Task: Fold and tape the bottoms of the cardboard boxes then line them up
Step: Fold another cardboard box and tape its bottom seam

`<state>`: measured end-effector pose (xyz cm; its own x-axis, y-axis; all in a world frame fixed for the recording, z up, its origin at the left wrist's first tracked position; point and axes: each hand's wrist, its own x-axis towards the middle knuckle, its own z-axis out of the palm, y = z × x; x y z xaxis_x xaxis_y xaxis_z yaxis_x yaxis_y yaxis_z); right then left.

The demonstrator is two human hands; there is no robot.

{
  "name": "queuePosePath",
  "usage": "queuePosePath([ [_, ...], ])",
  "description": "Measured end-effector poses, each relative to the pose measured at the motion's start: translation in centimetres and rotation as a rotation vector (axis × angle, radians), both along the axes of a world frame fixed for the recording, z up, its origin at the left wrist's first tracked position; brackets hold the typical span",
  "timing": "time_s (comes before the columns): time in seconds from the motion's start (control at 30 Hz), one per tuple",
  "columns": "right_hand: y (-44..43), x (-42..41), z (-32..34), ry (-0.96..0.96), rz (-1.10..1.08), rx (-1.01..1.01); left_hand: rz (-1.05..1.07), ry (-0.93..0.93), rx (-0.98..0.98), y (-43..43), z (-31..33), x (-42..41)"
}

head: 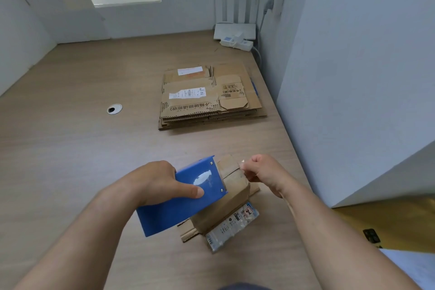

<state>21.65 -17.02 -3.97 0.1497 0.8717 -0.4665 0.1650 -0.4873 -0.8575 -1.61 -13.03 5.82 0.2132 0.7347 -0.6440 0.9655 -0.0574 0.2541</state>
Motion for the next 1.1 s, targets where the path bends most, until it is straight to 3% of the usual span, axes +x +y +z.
queuePosePath([
  [0.13, -0.2, 0.8, -0.1, -0.125, 0.046, -0.104, 0.010, 0.010, 0.008, 0.0, 0.0, 0.1],
  [0.23, -1.1, 1.0, -2.4, -0.457, 0.049, -0.225, 0.031, 0.002, 0.005, -0.1, 0.0, 0.1],
  [0.3, -1.8, 0.5, -3.2, -0.562, -0.089, -0.132, 0.031, 0.009, 0.015, -0.2, -0.1, 0.1],
  [0.4, -1.5, -0.8, -1.4, -0.708, -0.226, 0.188, 0.040, 0.021, 0.020, -0.2, -0.2, 0.3],
  [0.57, -0.5, -3.8, 0.8, -0.924, 0.104, 0.198, 0.041, 0.030, 0.029, -0.3, -0.2, 0.3],
  [0.77, -0.6, -3.2, -0.6, -0.591, 0.019, 0.162, 0.042, 0.038, 0.034, -0.5, -0.1, 0.6],
  [1.1, -1.5, -3.6, -0.9, -0.484, -0.045, 0.228, 0.116, -0.037, -0.041, -2.0, -0.1, -2.6],
])
